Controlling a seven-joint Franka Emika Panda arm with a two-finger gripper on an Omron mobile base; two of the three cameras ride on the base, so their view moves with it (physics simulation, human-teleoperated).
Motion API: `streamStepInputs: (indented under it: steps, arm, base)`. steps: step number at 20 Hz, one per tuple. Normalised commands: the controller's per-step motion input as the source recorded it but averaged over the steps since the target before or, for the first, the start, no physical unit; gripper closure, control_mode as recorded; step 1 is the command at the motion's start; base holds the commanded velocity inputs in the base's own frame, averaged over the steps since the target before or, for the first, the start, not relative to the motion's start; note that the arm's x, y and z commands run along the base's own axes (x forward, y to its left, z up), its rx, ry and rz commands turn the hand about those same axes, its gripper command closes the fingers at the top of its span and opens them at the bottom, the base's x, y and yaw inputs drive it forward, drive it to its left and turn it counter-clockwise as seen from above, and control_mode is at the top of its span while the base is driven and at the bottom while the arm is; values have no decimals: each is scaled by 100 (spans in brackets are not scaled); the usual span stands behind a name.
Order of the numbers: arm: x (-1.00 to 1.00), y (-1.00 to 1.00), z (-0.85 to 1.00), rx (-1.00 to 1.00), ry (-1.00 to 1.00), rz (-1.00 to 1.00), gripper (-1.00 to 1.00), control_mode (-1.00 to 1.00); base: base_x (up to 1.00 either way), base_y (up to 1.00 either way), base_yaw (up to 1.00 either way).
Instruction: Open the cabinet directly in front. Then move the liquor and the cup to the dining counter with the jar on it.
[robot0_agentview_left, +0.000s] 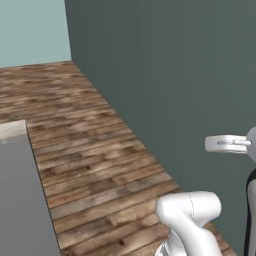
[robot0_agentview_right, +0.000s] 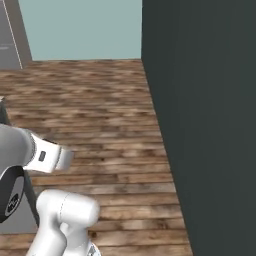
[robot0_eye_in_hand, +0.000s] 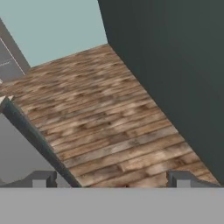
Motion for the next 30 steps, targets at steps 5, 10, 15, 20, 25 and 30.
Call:
streamStepInputs:
  steps: [5, 10, 15, 20, 25, 30]
  arm:
    - [0, 0, 0, 0, 0, 0, -100, 100]
    - [0, 0, 0, 0, 0, 0, -100, 100]
    - [0, 0, 0, 0, 0, 0, -100, 100]
    - [0, 0, 0, 0, 0, 0, -100, 100]
    - [0, 0, 0, 0, 0, 0, -100, 100]
    - [0, 0, 0, 0, 0, 0, -100, 100]
  base:
    - [100, 12, -9]
    - [100, 52, -14]
    - [100, 64, -17]
    - [100, 72, -16]
    - [100, 78, -13]
    - [100, 82, -6]
